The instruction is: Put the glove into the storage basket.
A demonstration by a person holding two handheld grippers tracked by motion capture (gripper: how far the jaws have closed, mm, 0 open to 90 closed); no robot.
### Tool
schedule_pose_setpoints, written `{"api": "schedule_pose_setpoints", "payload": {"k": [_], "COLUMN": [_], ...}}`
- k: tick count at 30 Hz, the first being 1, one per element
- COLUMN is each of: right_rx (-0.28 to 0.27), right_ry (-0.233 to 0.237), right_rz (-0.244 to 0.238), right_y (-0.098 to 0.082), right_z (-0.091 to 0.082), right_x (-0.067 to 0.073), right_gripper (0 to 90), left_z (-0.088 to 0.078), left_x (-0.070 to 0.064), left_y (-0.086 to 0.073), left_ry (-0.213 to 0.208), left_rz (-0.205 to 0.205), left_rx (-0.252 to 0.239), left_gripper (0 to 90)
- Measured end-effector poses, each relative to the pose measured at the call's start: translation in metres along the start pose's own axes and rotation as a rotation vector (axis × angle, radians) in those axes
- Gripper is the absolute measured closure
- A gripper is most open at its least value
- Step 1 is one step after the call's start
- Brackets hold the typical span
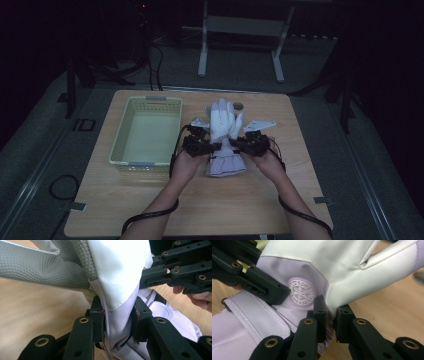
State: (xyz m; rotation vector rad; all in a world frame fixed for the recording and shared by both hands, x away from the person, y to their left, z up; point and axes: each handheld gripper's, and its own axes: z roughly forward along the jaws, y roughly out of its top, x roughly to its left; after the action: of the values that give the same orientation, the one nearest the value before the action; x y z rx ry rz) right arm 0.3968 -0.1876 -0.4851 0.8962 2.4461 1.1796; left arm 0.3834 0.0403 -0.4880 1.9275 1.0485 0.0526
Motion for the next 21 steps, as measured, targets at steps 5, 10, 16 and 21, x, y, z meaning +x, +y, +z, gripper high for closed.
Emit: {"api": "schedule_pose_setpoints", "payload": {"k": [5, 10, 16, 21], "right_rx": [-0.040, -0.071, -0.090, -0.093], "right_ry": [-0.006, -0.014, -0.037, -0.030], "right_rz": [-0.002, 0.014, 0.034, 0.032], "right_y": [0.018, 0.030, 0.048, 0.058], "right_z": [-0.012, -0.018, -0.018, -0.014], "right_x": [0.005, 0.010, 0.020, 0.027], "right_gripper": [81.2, 81.2, 81.2, 81.2], "left_z": [-0.018, -0.032, -0.050, -0.064], "left_x": [-0.004, -0.005, 0.000, 0.010], "left_y": [0.017, 0.028, 0.040, 0.044], "left_ry": [0.007, 0.020, 0.032, 0.027], "left_rz": [0.051, 0.077, 0.098, 0.105], "left_rx": [0.006, 0.011, 0.020, 0.040], "left_gripper": [68.5, 68.5, 68.4, 68.3]}}
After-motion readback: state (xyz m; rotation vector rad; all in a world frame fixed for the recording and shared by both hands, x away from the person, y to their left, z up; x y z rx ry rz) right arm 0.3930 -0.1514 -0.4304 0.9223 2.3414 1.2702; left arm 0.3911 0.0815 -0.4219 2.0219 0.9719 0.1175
